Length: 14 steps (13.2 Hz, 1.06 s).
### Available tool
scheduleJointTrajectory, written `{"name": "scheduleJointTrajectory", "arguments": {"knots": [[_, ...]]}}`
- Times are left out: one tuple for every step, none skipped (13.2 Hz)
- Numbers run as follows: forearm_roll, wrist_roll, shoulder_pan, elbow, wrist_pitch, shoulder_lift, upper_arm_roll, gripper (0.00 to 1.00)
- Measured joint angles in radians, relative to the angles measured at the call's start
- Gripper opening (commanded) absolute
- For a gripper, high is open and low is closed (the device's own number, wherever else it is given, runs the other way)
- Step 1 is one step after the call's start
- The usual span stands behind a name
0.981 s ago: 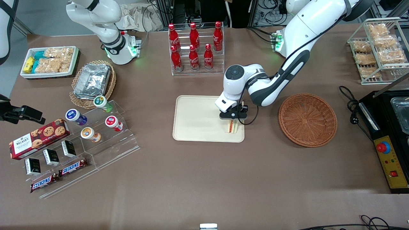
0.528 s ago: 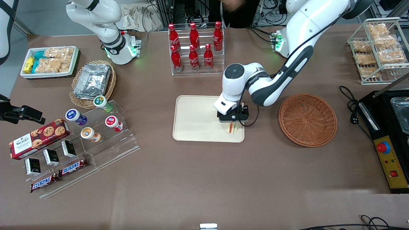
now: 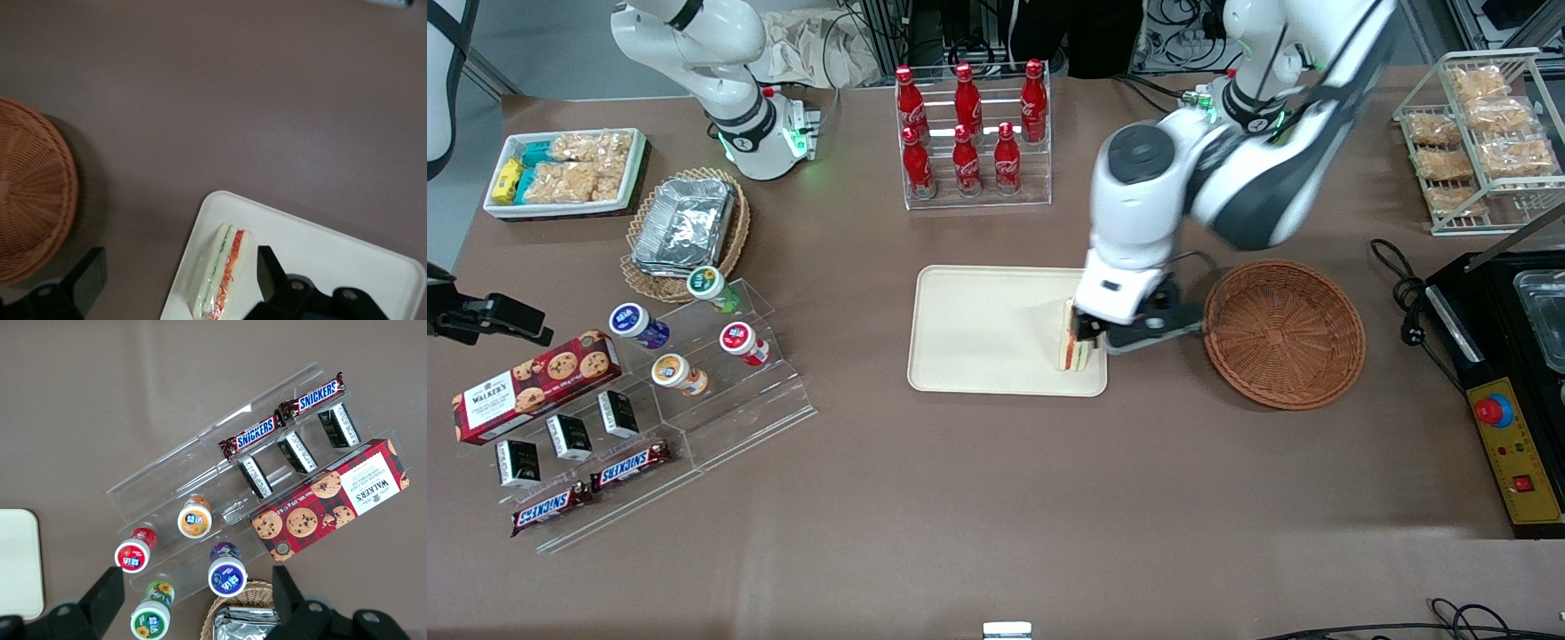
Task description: Place sandwich from basket to tray
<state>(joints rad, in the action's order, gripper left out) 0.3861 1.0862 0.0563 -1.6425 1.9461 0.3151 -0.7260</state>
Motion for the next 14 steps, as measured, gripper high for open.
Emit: {"name": "scheduleJointTrajectory", "arguments": {"knots": [[-0.044,-0.043,0.004,0.051,-0.061,-0.026,0.025,1.00],[-0.088,-0.092,-0.003,0.093,-0.109,-0.054,0.070,1.00],[-0.134,-0.150,-0.021,0.120,-0.138,-0.084,0.134,1.00],[-0.186,-0.224,-0.054,0.134,-0.159,-0.116,0.221,1.00],[-0.241,-0.320,-0.100,0.141,-0.193,-0.151,0.326,1.00],[-0.286,-0.424,-0.149,0.143,-0.243,-0.187,0.433,1.00],[-0.317,-0.527,-0.194,0.144,-0.295,-0.225,0.533,1.00],[-0.333,-0.616,-0.227,0.143,-0.334,-0.259,0.612,1.00],[-0.344,-0.707,-0.252,0.139,-0.365,-0.291,0.677,1.00],[-0.351,-0.793,-0.266,0.133,-0.391,-0.316,0.723,1.00],[-0.354,-0.876,-0.272,0.125,-0.416,-0.334,0.756,1.00],[-0.355,-0.942,-0.273,0.119,-0.433,-0.344,0.777,1.00],[-0.355,-0.997,-0.273,0.117,-0.443,-0.347,0.795,1.00],[-0.355,-1.049,-0.273,0.115,-0.447,-0.346,0.808,1.00]]}}
